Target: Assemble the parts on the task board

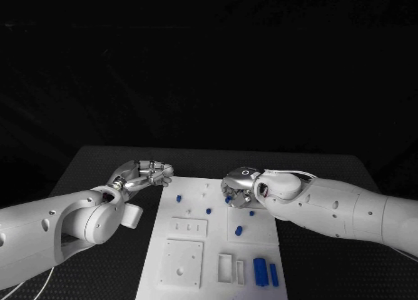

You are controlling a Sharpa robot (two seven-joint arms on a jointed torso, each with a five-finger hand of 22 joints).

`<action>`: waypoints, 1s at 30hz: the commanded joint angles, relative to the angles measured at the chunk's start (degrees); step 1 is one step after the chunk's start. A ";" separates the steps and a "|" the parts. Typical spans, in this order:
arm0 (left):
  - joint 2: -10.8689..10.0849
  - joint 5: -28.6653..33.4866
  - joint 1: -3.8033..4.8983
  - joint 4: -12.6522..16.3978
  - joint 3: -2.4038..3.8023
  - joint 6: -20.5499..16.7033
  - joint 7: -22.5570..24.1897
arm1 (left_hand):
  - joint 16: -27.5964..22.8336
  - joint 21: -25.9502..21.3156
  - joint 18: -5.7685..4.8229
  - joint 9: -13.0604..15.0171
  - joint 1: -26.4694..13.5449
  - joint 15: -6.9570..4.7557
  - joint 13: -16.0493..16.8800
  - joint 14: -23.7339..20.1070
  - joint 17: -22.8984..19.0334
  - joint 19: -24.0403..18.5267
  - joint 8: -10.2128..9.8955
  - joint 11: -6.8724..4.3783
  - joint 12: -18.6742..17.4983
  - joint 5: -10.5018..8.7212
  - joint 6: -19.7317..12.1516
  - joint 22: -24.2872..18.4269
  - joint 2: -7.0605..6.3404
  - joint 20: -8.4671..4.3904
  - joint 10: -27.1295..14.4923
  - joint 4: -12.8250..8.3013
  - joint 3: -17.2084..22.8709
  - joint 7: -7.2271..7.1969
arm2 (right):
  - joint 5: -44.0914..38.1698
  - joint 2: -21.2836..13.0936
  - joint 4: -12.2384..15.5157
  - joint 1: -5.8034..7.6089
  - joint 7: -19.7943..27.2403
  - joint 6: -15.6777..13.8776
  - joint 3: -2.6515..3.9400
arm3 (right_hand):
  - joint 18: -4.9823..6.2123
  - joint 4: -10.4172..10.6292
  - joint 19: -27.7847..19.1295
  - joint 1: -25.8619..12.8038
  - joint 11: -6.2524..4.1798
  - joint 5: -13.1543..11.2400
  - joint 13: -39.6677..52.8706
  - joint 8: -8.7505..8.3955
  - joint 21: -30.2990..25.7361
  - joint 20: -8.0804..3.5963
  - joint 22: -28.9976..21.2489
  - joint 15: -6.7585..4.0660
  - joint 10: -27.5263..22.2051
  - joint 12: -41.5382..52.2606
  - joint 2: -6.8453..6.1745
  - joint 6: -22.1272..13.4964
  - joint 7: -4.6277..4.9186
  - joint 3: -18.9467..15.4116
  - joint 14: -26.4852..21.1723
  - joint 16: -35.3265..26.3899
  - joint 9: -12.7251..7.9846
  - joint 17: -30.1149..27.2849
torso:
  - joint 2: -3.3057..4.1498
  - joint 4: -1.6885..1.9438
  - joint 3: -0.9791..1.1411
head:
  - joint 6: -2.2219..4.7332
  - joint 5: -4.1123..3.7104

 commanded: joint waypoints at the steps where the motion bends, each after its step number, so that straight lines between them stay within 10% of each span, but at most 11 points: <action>1: 0.10 -0.23 0.12 0.06 0.06 0.36 0.20 | -0.41 -0.37 1.15 -0.07 0.22 0.02 -0.07 -0.28 -0.02 -0.33 -0.23 -0.06 -0.30 0.00 -0.20 1.02 0.09 0.02 -0.48 0.07 -0.40 0.31 | -1.92 0.13 -0.38 -0.21 -0.37 2.25 -0.06 | 0.36 -0.09 0.39 0.18 -0.14 -0.32 0.13 0.38 0.40 -0.15 1.16 -0.11 0.67 0.31 0.45 0.49 -0.10 0.52 0.33 -0.13 0.13 0.30 | 0.04 0.01 -0.01 | -0.13 -0.11; 16: 0.04 -0.23 0.12 0.08 0.06 0.65 -0.06 | -0.74 -0.47 1.17 -0.13 0.02 0.10 -0.12 -0.39 0.02 -0.49 -0.34 0.03 -0.34 -0.10 -0.34 1.02 -0.06 0.10 -0.67 0.05 -0.46 0.38 | -3.10 0.45 -0.91 -0.74 -0.85 2.02 -0.16 | 0.36 -0.85 1.19 0.73 -0.56 -0.31 0.29 0.84 0.99 -0.50 1.40 -0.46 1.83 0.45 0.38 1.35 -0.51 1.29 1.03 0.51 0.46 1.37 | 0.20 -0.05 -0.05 | -0.24 0.04; 30: 0.15 -0.23 0.13 -0.05 0.06 0.52 -0.22 | -0.90 -0.52 1.18 -0.15 -0.09 0.14 -0.14 -0.44 0.04 -0.57 -0.38 0.06 -0.34 -0.16 -0.38 1.01 -0.05 0.15 -0.74 0.07 -0.45 0.41 | -2.81 -0.35 1.19 -0.61 -3.84 -6.28 -0.05 | 0.36 -0.09 4.04 1.44 -1.98 -0.33 1.20 2.13 3.26 -1.71 1.58 -1.61 5.23 1.55 1.91 4.17 -1.64 4.30 2.97 2.91 1.18 3.44 | 0.20 -0.09 -0.19 | 0.42 0.10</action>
